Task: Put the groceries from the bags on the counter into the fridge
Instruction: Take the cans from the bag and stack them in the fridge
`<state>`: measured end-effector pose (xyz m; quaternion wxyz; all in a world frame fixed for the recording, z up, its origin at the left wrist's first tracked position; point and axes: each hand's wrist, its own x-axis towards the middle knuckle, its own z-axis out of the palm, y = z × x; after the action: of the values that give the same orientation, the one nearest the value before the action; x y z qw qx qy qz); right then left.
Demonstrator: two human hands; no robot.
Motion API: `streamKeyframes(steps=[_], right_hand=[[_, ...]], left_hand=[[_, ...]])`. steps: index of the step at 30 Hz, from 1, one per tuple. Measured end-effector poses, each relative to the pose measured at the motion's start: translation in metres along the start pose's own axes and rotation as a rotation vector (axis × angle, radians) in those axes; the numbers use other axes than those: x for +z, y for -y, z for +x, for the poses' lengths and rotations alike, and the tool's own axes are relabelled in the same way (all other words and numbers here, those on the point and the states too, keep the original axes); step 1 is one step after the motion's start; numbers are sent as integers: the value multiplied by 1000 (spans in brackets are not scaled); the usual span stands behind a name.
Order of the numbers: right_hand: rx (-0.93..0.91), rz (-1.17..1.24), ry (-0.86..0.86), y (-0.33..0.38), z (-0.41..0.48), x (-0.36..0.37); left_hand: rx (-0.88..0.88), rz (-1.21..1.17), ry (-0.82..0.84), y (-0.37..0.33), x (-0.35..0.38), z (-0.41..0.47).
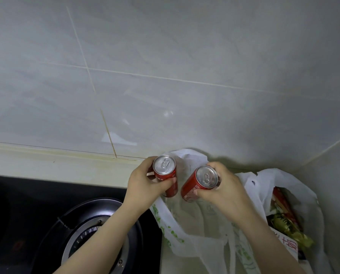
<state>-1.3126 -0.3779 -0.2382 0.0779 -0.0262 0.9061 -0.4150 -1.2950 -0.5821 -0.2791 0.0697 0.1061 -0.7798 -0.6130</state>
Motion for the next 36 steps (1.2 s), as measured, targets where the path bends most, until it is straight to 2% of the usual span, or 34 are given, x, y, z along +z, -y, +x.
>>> streamKeyframes(steps=[4,11,15,20,25,29,36], right_hand=[[-28,121,-57,19,-22,-15],[-177,361,-150,70,-56,-46],[-237,575,-261,102,-76,-55],[-293,893,-244,148,-102,-69],[-442,967,-291,188,-133,-83],[-478,1049,-343,208,-153,-98],[-635,1047,-317,232,-179,-153]], left_hand=[[-3,-158,-45,-28,-13,-18],[98,-344,-69,-94,-43,-47],[181,-413,-43,-130,-63,-65],[251,-457,-14,-176,-81,-89],[351,-460,12,-223,-98,-114],[398,-484,18,-257,-103,-136],[486,-462,-83,-309,-93,-160]])
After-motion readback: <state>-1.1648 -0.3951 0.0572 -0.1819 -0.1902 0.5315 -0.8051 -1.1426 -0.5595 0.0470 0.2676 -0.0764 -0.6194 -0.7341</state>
